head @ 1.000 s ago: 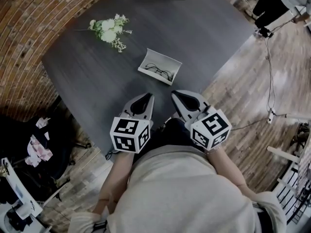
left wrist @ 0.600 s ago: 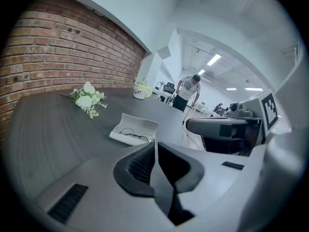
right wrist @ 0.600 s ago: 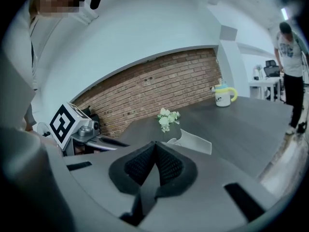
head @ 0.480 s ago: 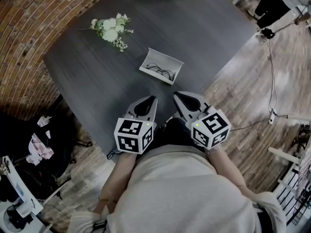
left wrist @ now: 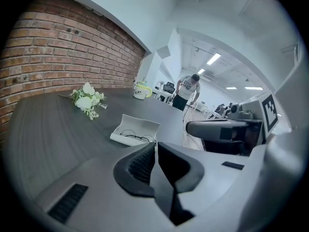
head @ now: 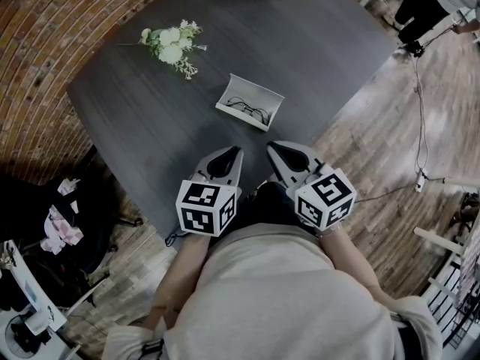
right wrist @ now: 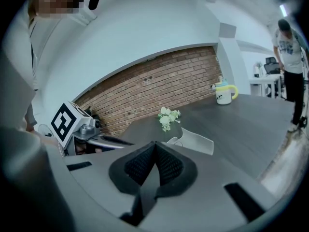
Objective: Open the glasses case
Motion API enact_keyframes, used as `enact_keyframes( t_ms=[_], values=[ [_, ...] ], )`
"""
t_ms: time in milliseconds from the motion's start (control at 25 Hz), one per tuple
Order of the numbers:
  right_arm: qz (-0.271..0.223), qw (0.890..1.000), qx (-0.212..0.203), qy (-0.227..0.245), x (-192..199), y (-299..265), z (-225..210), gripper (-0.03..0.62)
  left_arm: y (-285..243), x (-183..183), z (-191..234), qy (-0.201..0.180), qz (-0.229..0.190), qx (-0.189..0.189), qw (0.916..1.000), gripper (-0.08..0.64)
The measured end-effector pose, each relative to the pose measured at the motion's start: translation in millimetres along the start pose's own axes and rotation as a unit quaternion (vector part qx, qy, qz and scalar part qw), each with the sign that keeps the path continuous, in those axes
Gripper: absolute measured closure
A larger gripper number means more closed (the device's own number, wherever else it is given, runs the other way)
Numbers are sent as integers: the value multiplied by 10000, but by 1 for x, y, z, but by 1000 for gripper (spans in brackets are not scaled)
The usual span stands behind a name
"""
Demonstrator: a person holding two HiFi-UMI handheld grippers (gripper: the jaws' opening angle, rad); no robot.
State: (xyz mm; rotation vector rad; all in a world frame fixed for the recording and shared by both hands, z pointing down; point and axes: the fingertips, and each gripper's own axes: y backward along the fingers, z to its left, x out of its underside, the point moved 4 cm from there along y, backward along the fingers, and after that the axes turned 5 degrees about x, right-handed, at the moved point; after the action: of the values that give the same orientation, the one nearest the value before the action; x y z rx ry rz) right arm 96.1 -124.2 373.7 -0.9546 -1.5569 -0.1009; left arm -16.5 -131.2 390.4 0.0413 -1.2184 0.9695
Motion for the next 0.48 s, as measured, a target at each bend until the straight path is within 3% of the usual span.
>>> enact_keyframes(
  t_ms=[480],
  values=[
    [118, 9999, 26, -3, 5, -6, -2, 588, -3, 5, 0, -1, 173, 44, 9998, 523]
  ],
)
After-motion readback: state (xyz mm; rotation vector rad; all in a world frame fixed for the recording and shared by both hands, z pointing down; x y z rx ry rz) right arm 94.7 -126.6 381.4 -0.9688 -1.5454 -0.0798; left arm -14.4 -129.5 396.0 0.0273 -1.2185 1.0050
